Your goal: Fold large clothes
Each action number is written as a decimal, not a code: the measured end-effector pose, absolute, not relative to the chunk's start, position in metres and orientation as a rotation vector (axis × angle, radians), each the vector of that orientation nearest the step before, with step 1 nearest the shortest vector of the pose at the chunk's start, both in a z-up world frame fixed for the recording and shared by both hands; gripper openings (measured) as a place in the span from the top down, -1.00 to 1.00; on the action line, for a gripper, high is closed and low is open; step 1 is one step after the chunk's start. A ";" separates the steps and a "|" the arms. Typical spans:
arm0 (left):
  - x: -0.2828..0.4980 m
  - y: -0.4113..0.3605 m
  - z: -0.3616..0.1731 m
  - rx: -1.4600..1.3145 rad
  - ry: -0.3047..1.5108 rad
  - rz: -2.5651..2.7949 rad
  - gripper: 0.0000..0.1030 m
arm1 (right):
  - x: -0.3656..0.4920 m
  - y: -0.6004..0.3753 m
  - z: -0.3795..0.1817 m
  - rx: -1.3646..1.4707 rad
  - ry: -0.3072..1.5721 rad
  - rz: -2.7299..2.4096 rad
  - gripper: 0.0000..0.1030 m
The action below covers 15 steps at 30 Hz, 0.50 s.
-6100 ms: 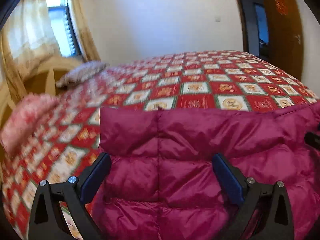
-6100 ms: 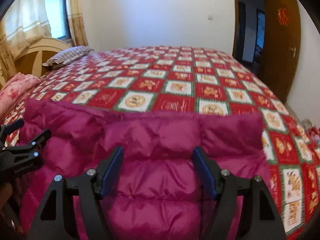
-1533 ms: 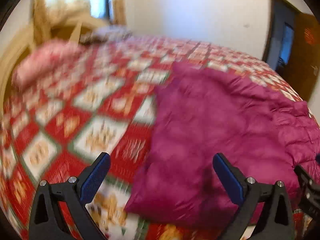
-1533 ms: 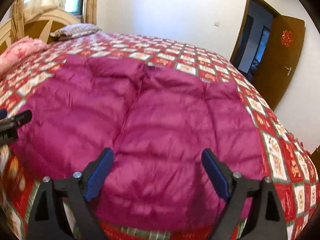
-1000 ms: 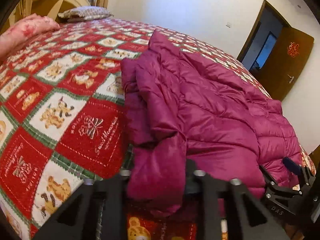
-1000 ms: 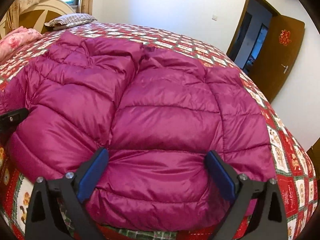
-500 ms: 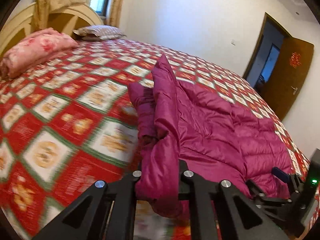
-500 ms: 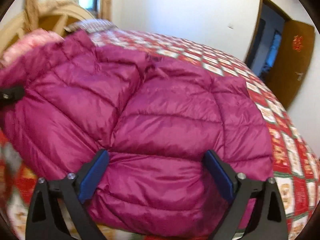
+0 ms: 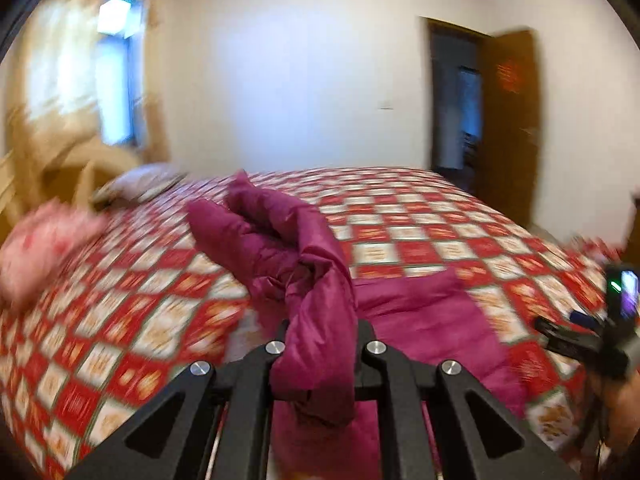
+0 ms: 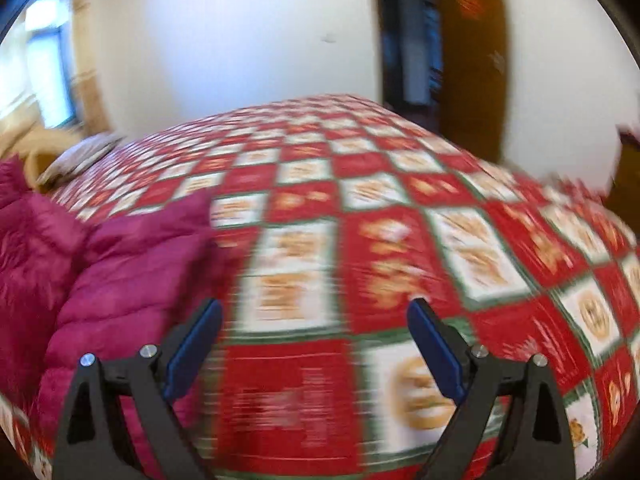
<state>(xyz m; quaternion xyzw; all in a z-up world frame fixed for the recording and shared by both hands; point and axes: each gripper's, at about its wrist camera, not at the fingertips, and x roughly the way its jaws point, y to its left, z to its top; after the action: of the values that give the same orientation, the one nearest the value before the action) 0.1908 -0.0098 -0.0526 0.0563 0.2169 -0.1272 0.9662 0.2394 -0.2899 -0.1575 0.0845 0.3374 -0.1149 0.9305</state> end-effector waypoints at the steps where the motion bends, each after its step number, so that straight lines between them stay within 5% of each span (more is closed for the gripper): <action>1: 0.191 -0.022 -0.052 0.130 0.438 -0.280 0.83 | 0.237 -0.305 -0.161 0.209 0.697 -0.257 -0.85; 11: 0.188 -0.169 -0.154 0.504 0.562 -0.512 0.75 | 0.223 -0.344 -0.183 0.311 0.744 -0.283 -0.85; 13: 0.176 -0.180 -0.163 0.596 0.518 -0.496 0.58 | 0.222 -0.348 -0.181 0.318 0.745 -0.277 -0.85; 15: 0.165 -0.185 -0.162 0.645 0.478 -0.476 0.12 | 0.222 -0.348 -0.177 0.298 0.737 -0.279 -0.85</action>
<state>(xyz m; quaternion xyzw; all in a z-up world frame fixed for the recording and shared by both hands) 0.1646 -0.1851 -0.1616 0.3109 0.2305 -0.2294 0.8931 0.2222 -0.3478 -0.1773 0.1445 0.3576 -0.1352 0.9127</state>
